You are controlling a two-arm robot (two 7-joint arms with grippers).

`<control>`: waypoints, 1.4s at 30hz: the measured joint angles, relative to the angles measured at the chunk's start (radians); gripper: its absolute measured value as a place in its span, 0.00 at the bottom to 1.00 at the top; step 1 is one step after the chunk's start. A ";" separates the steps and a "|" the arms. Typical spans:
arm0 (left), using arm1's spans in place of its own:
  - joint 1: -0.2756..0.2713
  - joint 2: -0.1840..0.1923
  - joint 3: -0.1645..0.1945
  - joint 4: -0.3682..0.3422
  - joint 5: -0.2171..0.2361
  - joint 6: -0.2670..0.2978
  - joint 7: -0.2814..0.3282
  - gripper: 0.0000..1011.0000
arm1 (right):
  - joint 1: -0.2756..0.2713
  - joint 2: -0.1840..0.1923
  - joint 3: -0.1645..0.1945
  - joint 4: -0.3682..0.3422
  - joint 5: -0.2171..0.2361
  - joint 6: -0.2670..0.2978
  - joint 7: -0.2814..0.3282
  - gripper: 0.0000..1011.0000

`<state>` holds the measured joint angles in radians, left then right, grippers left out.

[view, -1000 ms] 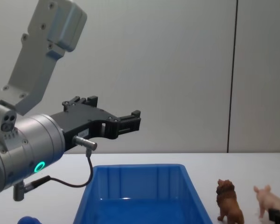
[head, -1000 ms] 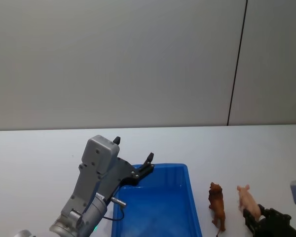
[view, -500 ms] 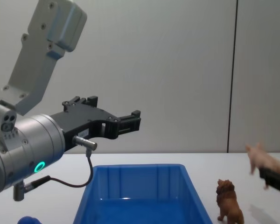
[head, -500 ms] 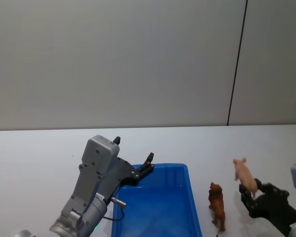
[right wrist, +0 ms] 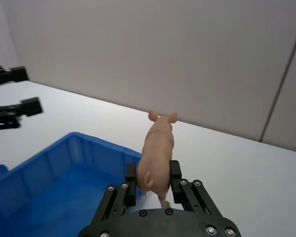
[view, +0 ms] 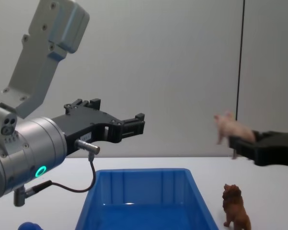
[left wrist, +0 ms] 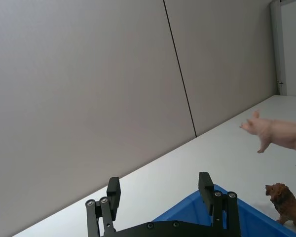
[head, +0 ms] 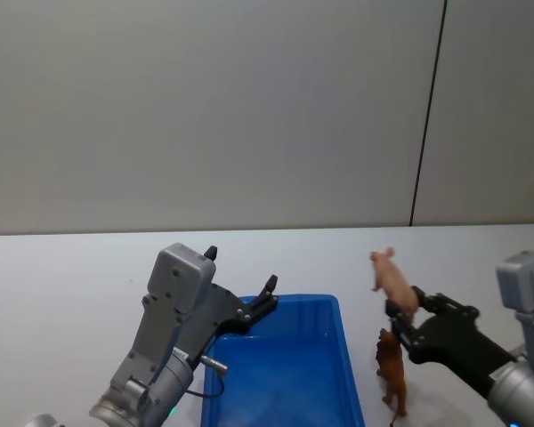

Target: Pick up the two dolls from the table and place them into the box.

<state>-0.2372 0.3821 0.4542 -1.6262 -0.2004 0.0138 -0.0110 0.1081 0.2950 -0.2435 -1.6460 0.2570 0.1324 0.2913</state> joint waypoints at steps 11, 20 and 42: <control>0.000 0.000 0.000 0.000 0.000 0.000 0.000 0.99 | 0.043 -0.050 -0.043 0.018 0.004 0.066 0.096 0.38; 0.000 0.000 0.000 0.000 0.000 0.000 0.000 0.99 | 0.058 -0.071 -0.065 0.032 0.004 0.091 0.130 0.68; 0.000 0.000 0.000 0.000 0.000 0.000 0.000 0.99 | 0.009 -0.008 -0.027 -0.007 0.050 0.074 0.069 0.99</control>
<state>-0.2372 0.3821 0.4542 -1.6262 -0.2004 0.0138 -0.0109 0.1169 0.2871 -0.2708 -1.6530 0.3066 0.2061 0.3605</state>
